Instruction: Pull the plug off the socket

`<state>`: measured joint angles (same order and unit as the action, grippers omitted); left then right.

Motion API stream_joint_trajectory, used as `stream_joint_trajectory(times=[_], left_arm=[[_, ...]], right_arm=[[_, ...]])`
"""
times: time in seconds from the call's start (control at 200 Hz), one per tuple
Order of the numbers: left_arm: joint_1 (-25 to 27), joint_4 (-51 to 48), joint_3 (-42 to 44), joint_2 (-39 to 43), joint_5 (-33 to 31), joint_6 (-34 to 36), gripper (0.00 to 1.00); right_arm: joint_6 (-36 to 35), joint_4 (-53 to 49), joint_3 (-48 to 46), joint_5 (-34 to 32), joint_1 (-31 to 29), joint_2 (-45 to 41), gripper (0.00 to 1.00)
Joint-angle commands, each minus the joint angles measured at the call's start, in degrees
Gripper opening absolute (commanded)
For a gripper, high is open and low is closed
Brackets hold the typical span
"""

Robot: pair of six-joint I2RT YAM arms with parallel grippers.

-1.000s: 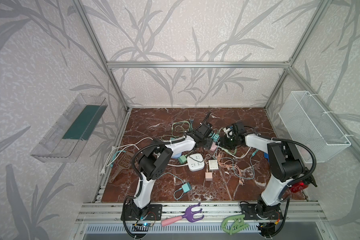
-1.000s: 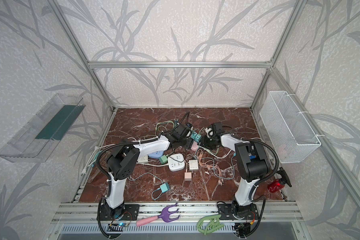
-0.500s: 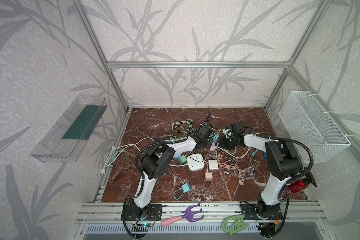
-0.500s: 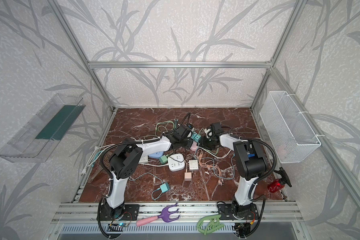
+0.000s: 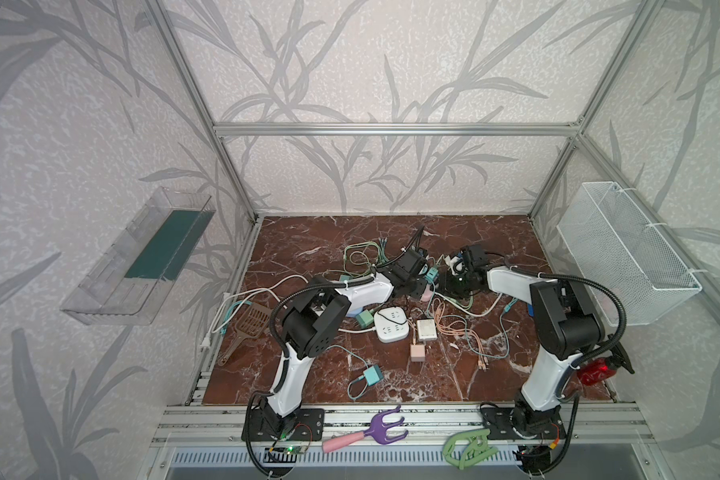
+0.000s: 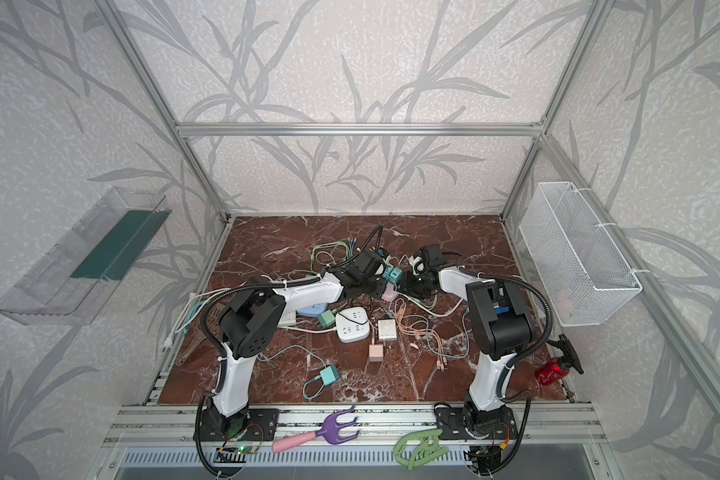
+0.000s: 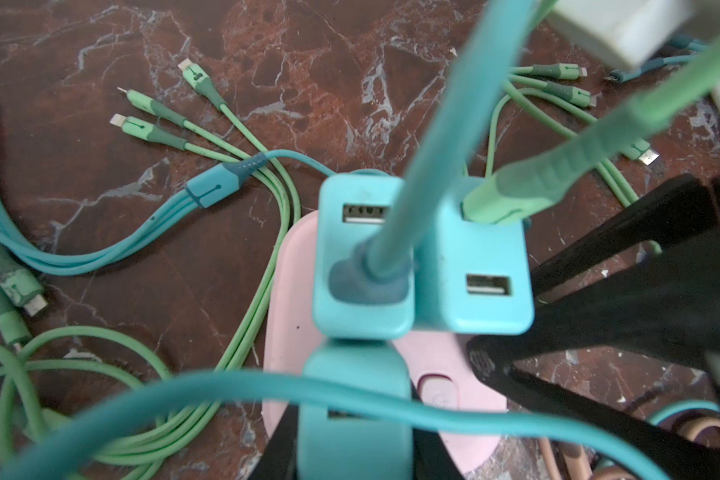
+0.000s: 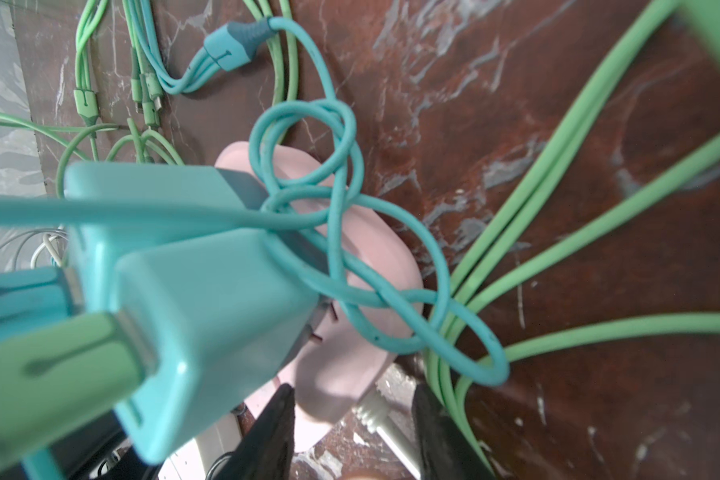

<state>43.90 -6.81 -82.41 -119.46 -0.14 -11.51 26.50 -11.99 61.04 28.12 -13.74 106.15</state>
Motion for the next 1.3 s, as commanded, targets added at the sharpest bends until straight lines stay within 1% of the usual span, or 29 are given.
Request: stream_joint_trajectory(times=[0.0, 0.08, 0.23, 0.425, 0.685, 0.945, 1.085, 1.21, 1.295], left_arm=[[0.5, 1.8, -0.2, 1.3, 0.1, 0.2, 0.22], [0.7, 2.0, -0.3, 1.7, 0.3, 0.1, 0.22], [0.8, 2.1, -0.6, 2.3, 0.7, 0.0, 0.17], [1.2, 1.9, -1.1, 2.6, 0.6, 0.7, 0.16], [2.2, 2.6, -0.7, 4.0, 0.1, 3.2, 0.15], [3.1, 2.2, -0.3, 4.8, -3.5, 4.6, 0.14], [3.1, 4.0, 0.9, 5.9, -4.3, 4.5, 0.14], [3.0, 3.7, -0.1, 4.9, -2.5, 4.0, 0.14], [3.1, -0.4, -3.1, 2.7, -1.8, 3.8, 0.14]], right_arm=[[-0.7, -2.9, 1.3, -1.8, -0.3, 1.0, 0.47], [-1.7, -4.9, 1.7, -3.2, -0.3, 1.2, 0.47], [-2.7, -6.2, 1.6, -3.8, -0.3, 1.2, 0.47], [-2.9, -6.6, 1.7, -3.8, -0.3, 1.7, 0.47], [-3.3, -10.1, 3.0, -6.8, -0.3, 2.1, 0.47], [-3.2, -10.8, 3.4, -7.4, -0.3, 2.8, 0.46], [-3.5, -11.1, 3.5, -7.7, -0.3, 2.8, 0.46], [-3.5, -11.3, 3.5, -8.0, -0.3, 2.8, 0.46], [-3.5, -11.4, 3.6, -8.0, -0.3, 2.7, 0.46]])
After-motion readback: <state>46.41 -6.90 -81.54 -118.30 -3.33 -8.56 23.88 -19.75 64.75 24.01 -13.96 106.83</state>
